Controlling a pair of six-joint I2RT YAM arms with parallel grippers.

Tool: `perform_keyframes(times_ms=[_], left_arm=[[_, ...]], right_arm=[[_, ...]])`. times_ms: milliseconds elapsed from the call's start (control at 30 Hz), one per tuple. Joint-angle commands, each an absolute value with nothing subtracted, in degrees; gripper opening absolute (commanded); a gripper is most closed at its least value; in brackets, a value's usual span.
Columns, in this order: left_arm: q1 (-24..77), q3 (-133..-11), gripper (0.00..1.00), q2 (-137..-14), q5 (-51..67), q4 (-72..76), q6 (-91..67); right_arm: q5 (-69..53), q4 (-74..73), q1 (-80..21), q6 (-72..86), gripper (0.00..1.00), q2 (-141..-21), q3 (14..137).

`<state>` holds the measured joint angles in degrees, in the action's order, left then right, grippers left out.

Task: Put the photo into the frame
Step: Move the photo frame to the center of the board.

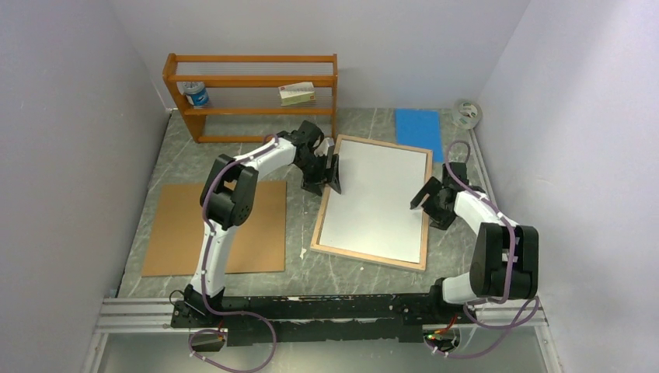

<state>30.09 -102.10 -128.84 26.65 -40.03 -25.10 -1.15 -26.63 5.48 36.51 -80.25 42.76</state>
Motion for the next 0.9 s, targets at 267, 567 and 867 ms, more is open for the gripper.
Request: perform_keyframes(times_ms=[267,567,867], left_arm=[[30.33,-86.82,0.49,-120.32,40.40,-31.47,-29.39],[32.51,-77.47,0.41,-114.07,37.17,-31.73,-31.33],[36.81,-70.70,0.37,-108.34,34.03,-32.08,-32.28]], right_arm=[[-15.48,-23.64,5.64,34.58,0.78,-78.41,38.21],[-18.87,-24.98,5.08,35.58,0.74,-75.03,35.63],[-16.35,-29.51,4.22,36.12,0.72,-72.26,36.81]])
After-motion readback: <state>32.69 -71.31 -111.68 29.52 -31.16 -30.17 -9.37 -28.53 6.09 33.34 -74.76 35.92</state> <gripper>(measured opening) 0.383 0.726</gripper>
